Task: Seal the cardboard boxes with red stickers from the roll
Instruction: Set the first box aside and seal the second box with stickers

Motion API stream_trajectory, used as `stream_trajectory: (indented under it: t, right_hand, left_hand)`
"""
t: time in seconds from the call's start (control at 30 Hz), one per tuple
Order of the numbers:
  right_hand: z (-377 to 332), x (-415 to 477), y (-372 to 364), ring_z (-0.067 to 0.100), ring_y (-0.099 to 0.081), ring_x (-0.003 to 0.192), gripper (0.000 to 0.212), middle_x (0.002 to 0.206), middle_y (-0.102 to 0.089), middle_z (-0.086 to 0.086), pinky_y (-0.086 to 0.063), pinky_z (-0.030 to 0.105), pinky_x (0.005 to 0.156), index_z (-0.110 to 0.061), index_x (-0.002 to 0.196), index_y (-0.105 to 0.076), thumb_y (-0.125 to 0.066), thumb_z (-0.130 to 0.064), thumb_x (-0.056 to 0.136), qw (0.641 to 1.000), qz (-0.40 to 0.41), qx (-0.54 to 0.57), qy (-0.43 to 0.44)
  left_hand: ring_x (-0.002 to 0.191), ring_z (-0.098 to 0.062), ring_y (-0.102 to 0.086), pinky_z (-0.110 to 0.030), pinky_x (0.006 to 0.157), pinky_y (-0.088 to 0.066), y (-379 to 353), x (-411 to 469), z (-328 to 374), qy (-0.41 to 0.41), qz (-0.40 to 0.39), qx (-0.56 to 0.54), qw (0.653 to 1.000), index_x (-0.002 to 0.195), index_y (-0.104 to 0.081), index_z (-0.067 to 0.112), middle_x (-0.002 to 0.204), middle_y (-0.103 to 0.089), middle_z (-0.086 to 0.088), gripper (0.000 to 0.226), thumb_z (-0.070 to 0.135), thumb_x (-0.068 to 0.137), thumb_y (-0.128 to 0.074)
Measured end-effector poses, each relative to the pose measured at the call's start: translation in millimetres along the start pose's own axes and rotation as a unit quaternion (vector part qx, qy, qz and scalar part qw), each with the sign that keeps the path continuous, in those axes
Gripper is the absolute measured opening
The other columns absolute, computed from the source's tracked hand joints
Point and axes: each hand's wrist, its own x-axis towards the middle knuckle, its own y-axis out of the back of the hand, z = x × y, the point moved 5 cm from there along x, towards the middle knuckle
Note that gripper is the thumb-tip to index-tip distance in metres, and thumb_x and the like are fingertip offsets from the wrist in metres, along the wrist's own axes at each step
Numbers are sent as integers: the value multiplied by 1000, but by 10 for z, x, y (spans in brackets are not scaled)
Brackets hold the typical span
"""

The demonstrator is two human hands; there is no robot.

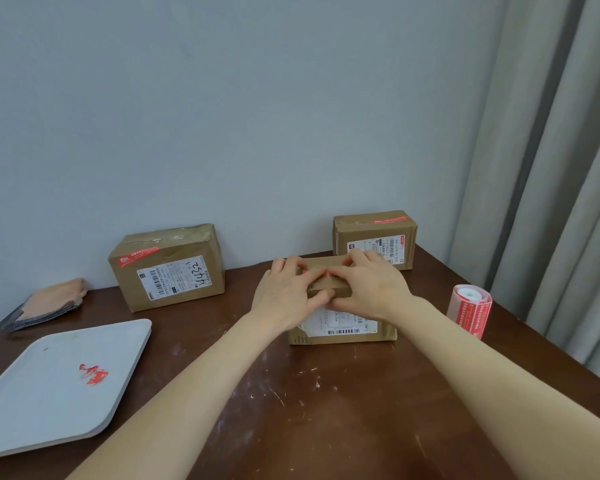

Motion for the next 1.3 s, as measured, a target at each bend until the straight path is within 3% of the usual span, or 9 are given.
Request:
stream_trajectory:
  t: [0.23,0.6,0.77,0.93,1.07,1.23,1.3]
  right_hand:
    - [36,40,4,21,-37,121,66,127,-44,0,-37,34,97,-32,135,-50,-58,-65,78,1000,6,2,-13]
    - [158,-19,-2,18,-44,114,78,118,-50,0,-44,30,83,-19,118,-61,-61,-76,66,995,57,-7,-76]
    - [87,-29,-8,22,-38,120,72,127,-41,2,-39,34,96,-33,136,-46,-62,-66,74,998,65,4,-11]
    - [71,-53,-40,23,-38,116,61,121,-42,2,-35,34,95,-44,136,-43,-57,-65,80,998,60,-20,-8]
    - [70,-38,-15,22,-39,117,62,121,-42,1,-37,35,95,-39,133,-50,-60,-65,77,998,56,-14,-17]
    - [155,-50,21,18,-37,116,65,120,-41,-2,-40,27,78,-25,121,-61,-69,-63,70,998,45,19,-45]
    - [167,-54,28,17,-37,115,65,119,-41,-2,-41,27,79,-24,120,-62,-71,-63,69,998,42,27,-47]
  left_hand:
    - [124,-18,-31,-30,98,-37,3,-7,-9,3,-1,-6,1000,138,-42,34,138,-39,3,58,61,87,-42]
    - [130,-16,-29,-30,99,-40,-3,-84,-78,6,18,-7,1000,141,-39,17,143,-37,3,71,62,86,-46]
    - [130,-18,-32,-33,102,-33,41,-125,30,-34,68,41,996,141,-35,34,142,-39,1,64,62,85,-47]
    - [121,-16,-37,-29,94,-37,5,-86,50,-29,56,11,998,137,-41,40,133,-44,6,54,56,86,-51]
    - [119,-14,-38,-26,88,-39,23,-71,51,-30,53,-2,998,134,-47,37,130,-45,6,53,55,85,-54]
    - [121,-14,-36,-26,83,-44,38,-99,-1,-13,48,-16,999,133,-50,33,132,-43,5,55,55,84,-57]
    - [121,-14,-36,-26,84,-44,44,-101,16,-15,47,-20,999,133,-50,32,132,-42,5,55,55,84,-58]
